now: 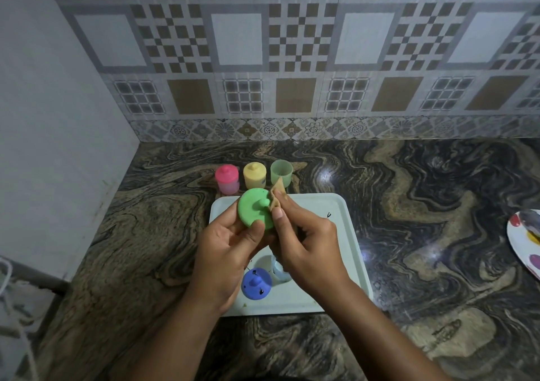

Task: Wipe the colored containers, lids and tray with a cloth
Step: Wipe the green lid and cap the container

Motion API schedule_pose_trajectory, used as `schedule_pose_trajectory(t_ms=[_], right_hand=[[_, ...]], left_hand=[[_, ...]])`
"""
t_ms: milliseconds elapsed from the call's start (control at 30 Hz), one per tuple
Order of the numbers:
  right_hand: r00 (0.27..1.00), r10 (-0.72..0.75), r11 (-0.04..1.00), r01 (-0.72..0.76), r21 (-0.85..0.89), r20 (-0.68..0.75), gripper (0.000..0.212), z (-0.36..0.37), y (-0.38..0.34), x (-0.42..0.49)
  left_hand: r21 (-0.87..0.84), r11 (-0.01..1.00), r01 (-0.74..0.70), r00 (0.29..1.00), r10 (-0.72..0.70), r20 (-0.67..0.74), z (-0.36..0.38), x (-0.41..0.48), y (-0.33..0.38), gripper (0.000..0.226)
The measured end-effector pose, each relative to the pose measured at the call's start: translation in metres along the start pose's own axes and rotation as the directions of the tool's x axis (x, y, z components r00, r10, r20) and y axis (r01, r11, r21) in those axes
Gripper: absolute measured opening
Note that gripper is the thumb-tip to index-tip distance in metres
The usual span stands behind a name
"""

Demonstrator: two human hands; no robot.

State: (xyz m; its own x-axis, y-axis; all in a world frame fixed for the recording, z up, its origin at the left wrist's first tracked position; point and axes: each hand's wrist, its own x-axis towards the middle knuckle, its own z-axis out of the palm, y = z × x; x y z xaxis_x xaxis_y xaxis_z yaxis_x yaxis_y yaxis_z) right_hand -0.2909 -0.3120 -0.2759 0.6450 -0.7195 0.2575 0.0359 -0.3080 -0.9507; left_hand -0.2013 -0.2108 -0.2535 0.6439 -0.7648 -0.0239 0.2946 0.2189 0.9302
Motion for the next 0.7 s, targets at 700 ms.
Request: schedule_pose_trajectory(t_ms=[700], right_hand=[[0.997, 0.066, 0.998, -0.066, 0.021, -0.026, 0.039, -0.007, -0.003, 0.011]], left_hand=[[0.066, 0.998, 0.004, 1.000, -0.002, -0.024, -0.006, 0.006, -0.001, 0.050]])
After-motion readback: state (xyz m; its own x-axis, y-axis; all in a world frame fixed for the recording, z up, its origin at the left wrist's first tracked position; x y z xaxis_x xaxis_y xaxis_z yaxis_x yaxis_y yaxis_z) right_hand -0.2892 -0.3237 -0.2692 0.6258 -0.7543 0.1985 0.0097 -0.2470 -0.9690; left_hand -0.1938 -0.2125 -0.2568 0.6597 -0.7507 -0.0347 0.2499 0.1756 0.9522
